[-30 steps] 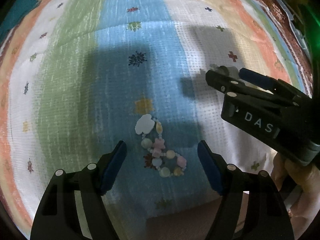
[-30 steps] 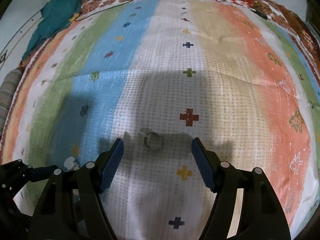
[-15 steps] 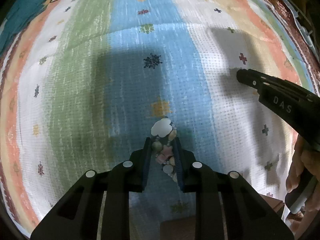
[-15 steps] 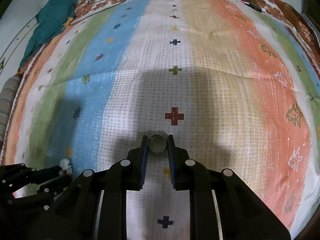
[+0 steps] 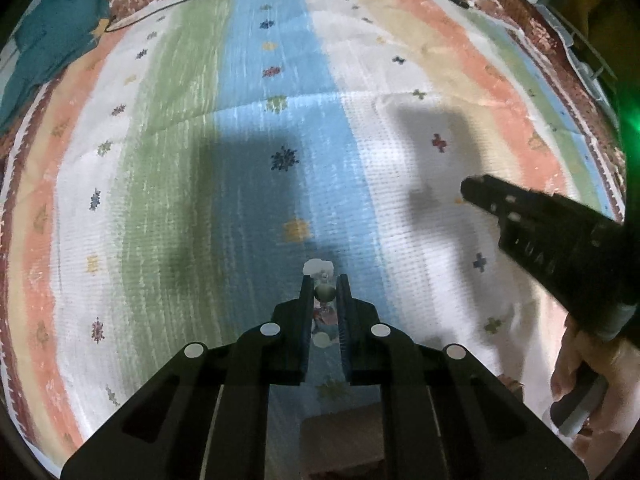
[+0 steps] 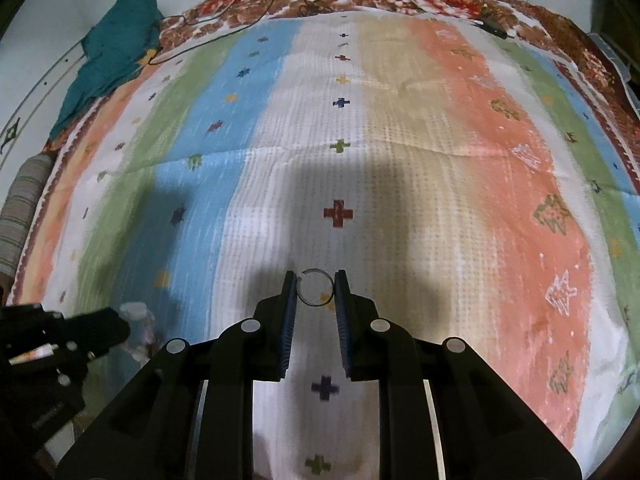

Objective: Organize jewelry
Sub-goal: 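Carry the shell bracelet and silver ring over the silver tin with both tools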

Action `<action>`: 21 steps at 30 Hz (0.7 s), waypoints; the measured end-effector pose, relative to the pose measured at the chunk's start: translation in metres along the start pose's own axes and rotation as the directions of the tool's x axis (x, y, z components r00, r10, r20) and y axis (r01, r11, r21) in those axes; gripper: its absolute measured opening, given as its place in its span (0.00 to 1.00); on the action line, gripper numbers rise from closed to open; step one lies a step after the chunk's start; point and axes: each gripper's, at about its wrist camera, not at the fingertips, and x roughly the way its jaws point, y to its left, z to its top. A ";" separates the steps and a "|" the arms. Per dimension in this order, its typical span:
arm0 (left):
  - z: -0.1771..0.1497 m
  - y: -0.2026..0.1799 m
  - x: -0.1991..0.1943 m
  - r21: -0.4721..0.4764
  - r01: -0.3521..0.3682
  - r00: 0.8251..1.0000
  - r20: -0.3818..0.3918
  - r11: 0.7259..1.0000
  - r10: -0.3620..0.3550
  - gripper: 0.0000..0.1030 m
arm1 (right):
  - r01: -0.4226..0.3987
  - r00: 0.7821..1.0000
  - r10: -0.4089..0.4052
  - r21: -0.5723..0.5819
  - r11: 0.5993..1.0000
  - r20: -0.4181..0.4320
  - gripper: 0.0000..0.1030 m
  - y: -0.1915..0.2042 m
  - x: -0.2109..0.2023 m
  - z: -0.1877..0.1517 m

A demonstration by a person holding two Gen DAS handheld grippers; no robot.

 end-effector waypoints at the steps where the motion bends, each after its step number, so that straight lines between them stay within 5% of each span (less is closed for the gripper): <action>1: -0.001 -0.001 -0.004 0.002 0.003 1.000 0.008 1.000 -0.003 0.11 | 0.002 1.000 -0.002 -0.004 1.000 0.002 0.19 0.001 -0.003 -0.001; 12: -0.005 -0.017 -0.032 0.019 0.043 0.996 0.078 0.999 -0.044 0.11 | 0.004 0.998 -0.003 -0.005 1.000 0.056 0.19 0.001 -0.033 -0.013; 21: -0.012 -0.026 -0.063 0.063 -0.005 0.987 0.163 0.998 -0.005 0.11 | 0.014 0.994 -0.009 -0.042 0.999 0.109 0.19 0.011 -0.061 -0.024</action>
